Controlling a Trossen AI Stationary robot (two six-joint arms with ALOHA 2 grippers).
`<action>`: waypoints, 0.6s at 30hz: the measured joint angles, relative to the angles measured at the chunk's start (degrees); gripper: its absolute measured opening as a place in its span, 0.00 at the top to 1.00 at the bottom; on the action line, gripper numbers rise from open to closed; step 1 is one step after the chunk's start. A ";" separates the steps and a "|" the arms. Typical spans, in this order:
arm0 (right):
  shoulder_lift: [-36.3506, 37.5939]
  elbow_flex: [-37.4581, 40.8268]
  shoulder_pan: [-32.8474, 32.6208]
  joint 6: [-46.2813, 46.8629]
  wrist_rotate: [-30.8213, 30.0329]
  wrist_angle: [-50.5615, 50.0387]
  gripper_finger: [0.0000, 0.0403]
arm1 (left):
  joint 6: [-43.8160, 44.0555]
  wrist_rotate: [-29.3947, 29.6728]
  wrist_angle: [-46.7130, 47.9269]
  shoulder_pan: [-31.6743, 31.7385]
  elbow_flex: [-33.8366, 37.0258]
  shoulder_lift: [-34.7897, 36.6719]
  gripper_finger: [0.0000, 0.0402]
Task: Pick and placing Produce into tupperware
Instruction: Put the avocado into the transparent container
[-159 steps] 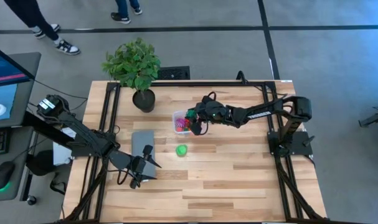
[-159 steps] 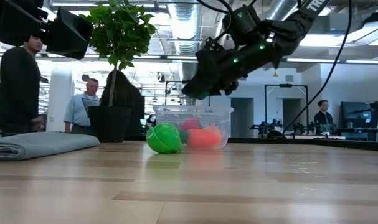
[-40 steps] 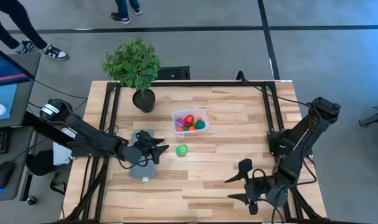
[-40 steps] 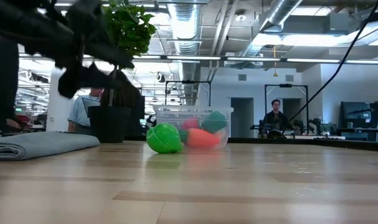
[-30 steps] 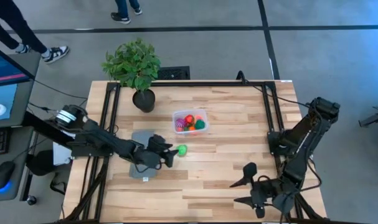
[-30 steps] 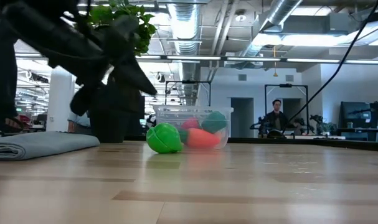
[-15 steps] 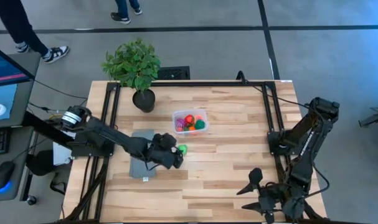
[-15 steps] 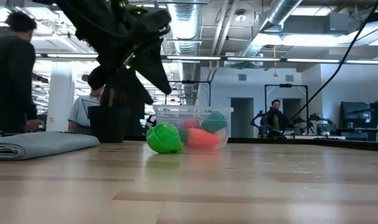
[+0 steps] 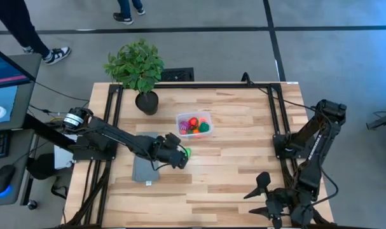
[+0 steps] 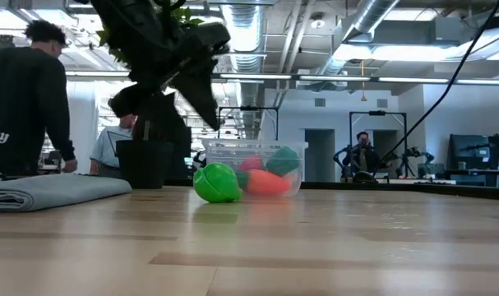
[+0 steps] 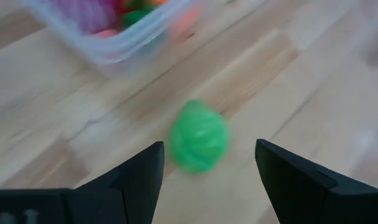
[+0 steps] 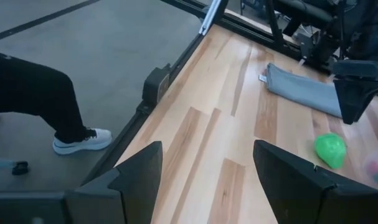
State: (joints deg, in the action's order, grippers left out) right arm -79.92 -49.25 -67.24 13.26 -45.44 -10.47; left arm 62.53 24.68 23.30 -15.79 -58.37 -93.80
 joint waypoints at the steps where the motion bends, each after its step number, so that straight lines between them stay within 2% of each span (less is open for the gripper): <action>1: 0.00 0.00 -0.03 -0.01 -0.05 -0.03 0.31 | -1.08 -0.56 -1.83 0.00 0.00 0.00 0.40; 7: 0.00 0.00 -0.02 -0.05 -0.05 -0.06 0.31 | -12.78 -10.21 -11.68 -0.06 -0.04 0.00 0.42; 11: 0.00 0.00 -0.02 -0.05 -0.05 -0.06 0.31 | -16.46 -11.03 -17.31 0.24 -0.03 0.01 0.44; 15: 0.00 0.00 -0.02 0.13 -0.05 -0.06 0.31 | -20.24 -17.62 -20.42 0.57 -0.02 0.04 0.46; 18: 0.00 0.00 -0.02 0.19 -0.05 -0.06 0.31 | -22.04 -18.47 -22.64 -0.04 -0.02 0.04 0.47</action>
State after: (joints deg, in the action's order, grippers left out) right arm -79.92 -49.25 -67.26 13.45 -45.50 -10.52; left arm 40.49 6.21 0.66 -15.83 -58.39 -93.76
